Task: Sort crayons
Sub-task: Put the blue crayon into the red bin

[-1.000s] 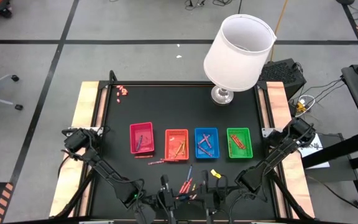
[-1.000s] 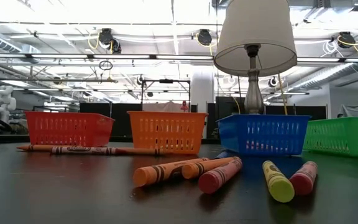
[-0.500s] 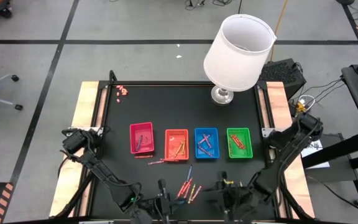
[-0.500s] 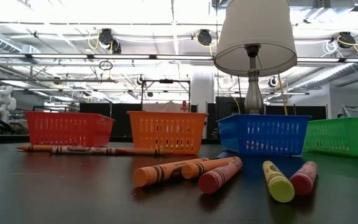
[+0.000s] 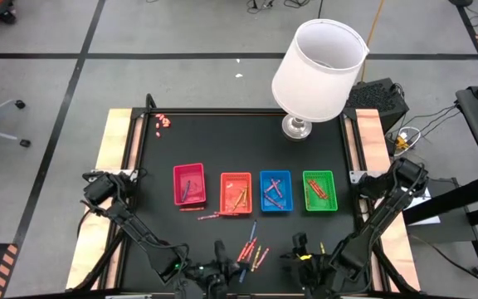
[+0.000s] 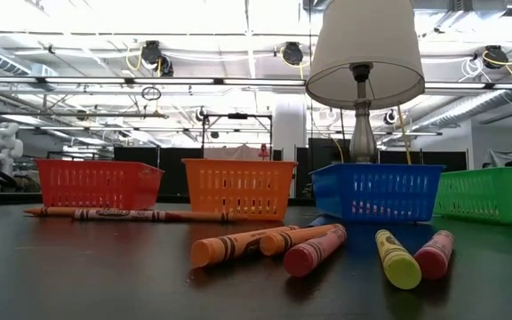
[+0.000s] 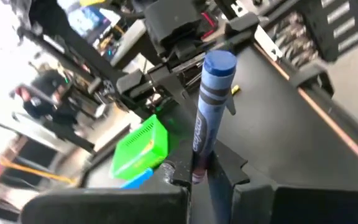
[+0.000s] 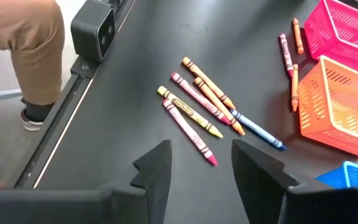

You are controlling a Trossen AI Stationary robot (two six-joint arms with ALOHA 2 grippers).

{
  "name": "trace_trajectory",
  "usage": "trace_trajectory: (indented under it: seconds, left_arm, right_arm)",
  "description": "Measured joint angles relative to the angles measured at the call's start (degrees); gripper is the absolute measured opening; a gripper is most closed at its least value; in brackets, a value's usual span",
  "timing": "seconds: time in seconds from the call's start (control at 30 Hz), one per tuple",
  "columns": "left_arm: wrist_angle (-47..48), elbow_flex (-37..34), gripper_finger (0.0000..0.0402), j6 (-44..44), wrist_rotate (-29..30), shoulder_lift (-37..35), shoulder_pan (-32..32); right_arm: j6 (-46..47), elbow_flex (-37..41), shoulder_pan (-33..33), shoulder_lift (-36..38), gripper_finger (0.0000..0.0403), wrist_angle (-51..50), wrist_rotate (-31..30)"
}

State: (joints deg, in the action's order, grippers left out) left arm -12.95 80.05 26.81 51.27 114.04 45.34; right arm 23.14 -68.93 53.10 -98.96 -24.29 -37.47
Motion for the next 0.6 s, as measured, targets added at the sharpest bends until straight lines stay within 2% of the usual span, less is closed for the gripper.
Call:
trace_trajectory:
  seconds: [0.2, 0.6]
  left_arm:
    - [0.0, 0.0, 0.0021, 5.47, -0.01, 0.0, -0.15]
    - [0.0, 0.0, 0.003, 5.46, -0.01, 0.0, -0.74]
  right_arm:
    - [0.28, 0.0, 0.0, 0.0, 0.015, 0.0, 0.02]
    - [0.15, 0.0, 0.26, 0.0, 0.015, -0.87, 0.04]
